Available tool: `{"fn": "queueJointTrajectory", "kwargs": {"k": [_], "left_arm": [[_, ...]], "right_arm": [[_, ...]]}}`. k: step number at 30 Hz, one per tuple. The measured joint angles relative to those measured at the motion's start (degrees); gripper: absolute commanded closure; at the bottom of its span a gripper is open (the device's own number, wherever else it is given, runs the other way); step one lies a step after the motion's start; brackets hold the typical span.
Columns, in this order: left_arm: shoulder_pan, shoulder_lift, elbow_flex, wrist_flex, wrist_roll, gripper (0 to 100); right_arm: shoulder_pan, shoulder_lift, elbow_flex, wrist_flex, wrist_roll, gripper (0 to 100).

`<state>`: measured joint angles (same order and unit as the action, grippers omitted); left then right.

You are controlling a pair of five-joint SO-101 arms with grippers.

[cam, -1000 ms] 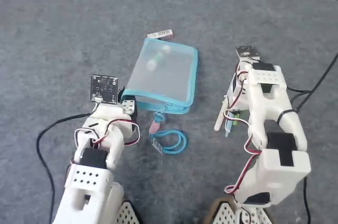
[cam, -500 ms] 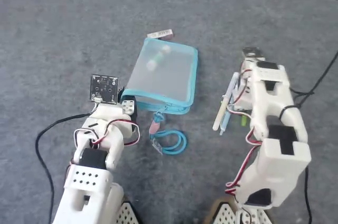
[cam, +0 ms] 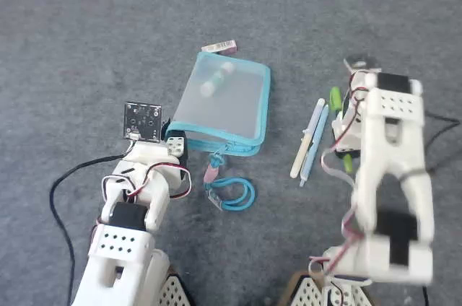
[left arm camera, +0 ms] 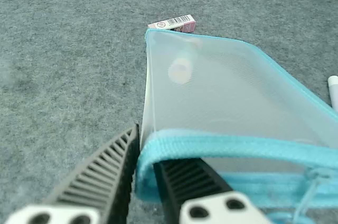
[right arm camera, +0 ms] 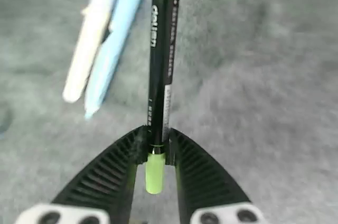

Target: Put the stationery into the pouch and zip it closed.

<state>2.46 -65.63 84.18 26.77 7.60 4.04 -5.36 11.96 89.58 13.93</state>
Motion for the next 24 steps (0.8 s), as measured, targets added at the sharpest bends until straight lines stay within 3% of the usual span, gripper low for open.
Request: {"fn": "queueJointTrajectory", "kwargs": {"k": [3, 6, 12, 16, 24], "left_arm": [[0.00, 0.00, 0.00, 0.00, 0.00, 99], [0.00, 0.00, 0.00, 0.00, 0.00, 99], [0.00, 0.00, 0.00, 0.00, 0.00, 99], [0.00, 0.00, 0.00, 0.00, 0.00, 99], [-3.34, 0.00, 0.00, 0.00, 2.11, 99]], "right_arm": [[-6.77, -12.13, 0.00, 5.45, 1.41, 99.1], [-18.20, -20.84, 0.00, 10.20, 2.90, 99.1], [-37.54, -22.95, 0.00, 10.99, 5.98, 99.1], [-42.90, -22.77, 0.09, 10.99, 6.68, 99.1], [-43.43, -22.77, 4.84, 11.08, 6.68, 99.1]]}}
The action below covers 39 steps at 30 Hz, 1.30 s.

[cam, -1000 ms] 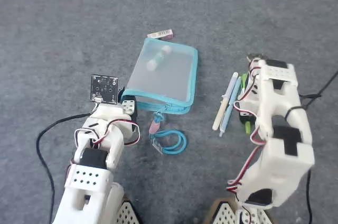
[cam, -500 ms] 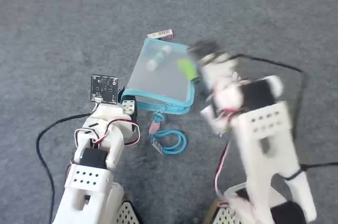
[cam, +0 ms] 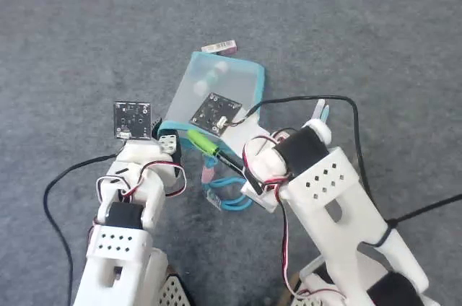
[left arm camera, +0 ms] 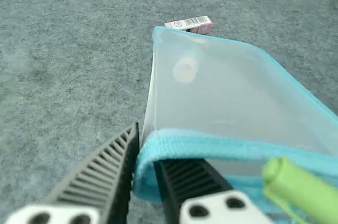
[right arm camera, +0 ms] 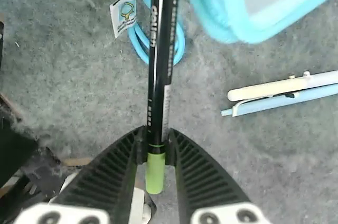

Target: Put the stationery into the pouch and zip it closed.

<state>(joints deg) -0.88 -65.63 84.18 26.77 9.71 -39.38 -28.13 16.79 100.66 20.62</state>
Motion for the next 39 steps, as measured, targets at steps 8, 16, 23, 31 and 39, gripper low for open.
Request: {"fn": "queueJointTrajectory", "kwargs": {"k": [8, 16, 23, 31, 39], "left_arm": [[-0.18, 0.00, 0.00, 0.00, 0.09, 99], [-0.18, 0.00, 0.00, 0.00, 0.09, 99], [-0.18, 0.00, 0.00, 0.00, 0.09, 99], [-0.18, 0.00, 0.00, 0.00, 0.09, 99], [-0.53, 0.00, 0.00, 0.00, 0.09, 99]], "right_arm": [[1.67, 0.00, 2.73, 0.00, 1.23, 99.1], [1.41, 0.00, 5.45, 0.00, 3.08, 99.1], [1.49, 0.35, 2.11, 0.00, 2.02, 99.1], [5.63, 12.48, -5.54, 0.00, 0.79, 99.1], [8.53, 21.54, -14.33, 0.00, -3.34, 99.1]]}}
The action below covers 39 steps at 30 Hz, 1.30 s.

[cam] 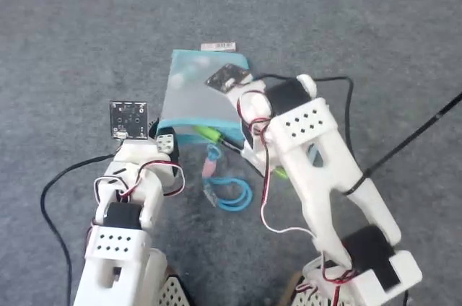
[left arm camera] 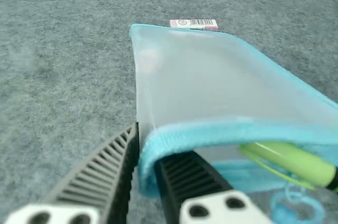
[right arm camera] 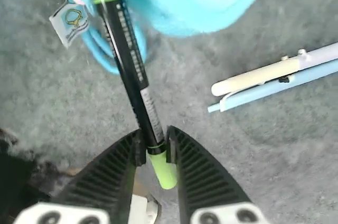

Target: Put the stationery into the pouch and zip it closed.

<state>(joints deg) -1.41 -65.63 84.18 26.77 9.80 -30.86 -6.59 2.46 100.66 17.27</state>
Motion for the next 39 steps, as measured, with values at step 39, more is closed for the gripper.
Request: {"fn": "queueJointTrajectory", "kwargs": {"k": [39], "left_arm": [[17.58, 0.09, 1.23, 0.00, -7.21, 99]], "right_arm": [[1.23, -4.31, -7.03, -5.36, -3.16, 74.4]]}}
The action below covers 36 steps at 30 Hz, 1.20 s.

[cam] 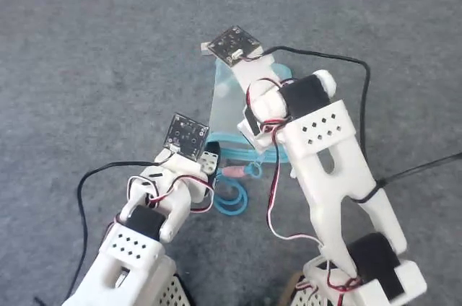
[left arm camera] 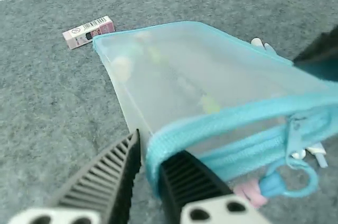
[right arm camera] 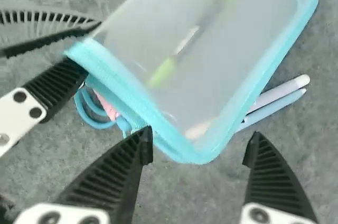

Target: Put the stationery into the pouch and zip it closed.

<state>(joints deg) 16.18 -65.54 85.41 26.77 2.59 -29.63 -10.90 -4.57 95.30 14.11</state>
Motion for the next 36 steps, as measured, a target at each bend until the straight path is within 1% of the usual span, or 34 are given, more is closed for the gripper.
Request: {"fn": "queueJointTrajectory", "kwargs": {"k": [3, 6, 8, 11, 14, 17, 20, 30, 33, 36], "left_arm": [[-2.29, 0.00, 0.00, 0.00, 0.00, 99], [-4.22, 0.00, 0.00, 0.00, 0.00, 99], [-5.63, 0.00, 0.00, 0.00, 0.44, 99], [-7.30, 0.00, 0.00, 0.00, 1.23, 99], [-8.79, 0.00, 0.00, 0.00, 1.23, 99], [-9.14, 0.00, 0.00, 0.00, 1.23, 99], [-9.14, 0.00, 0.00, 0.00, 1.23, 99], [-9.14, 0.00, 0.00, 0.00, 1.23, 99], [-9.14, 0.00, 0.00, 0.00, 1.23, 99], [-9.14, 0.00, 0.00, 0.00, 1.23, 99]], "right_arm": [[2.64, -0.18, 0.00, 0.26, -1.14, 75.2], [7.82, -0.79, 0.88, 1.76, -1.58, 75.3], [10.90, -0.79, 4.66, 1.76, -2.20, 75.3], [15.03, -0.70, 13.45, -1.93, -3.78, 75.3], [18.37, 1.05, 21.71, -9.05, -6.68, 75.3], [18.73, 4.92, 26.55, -16.35, -8.18, 75.3], [18.46, 8.00, 27.34, -20.40, -8.44, 75.3], [18.55, 20.04, 27.52, -23.38, -8.70, 75.3], [20.04, 21.98, 27.52, -24.53, -8.70, 75.5], [21.36, 23.03, 27.43, -25.32, -8.70, 80.2]]}}
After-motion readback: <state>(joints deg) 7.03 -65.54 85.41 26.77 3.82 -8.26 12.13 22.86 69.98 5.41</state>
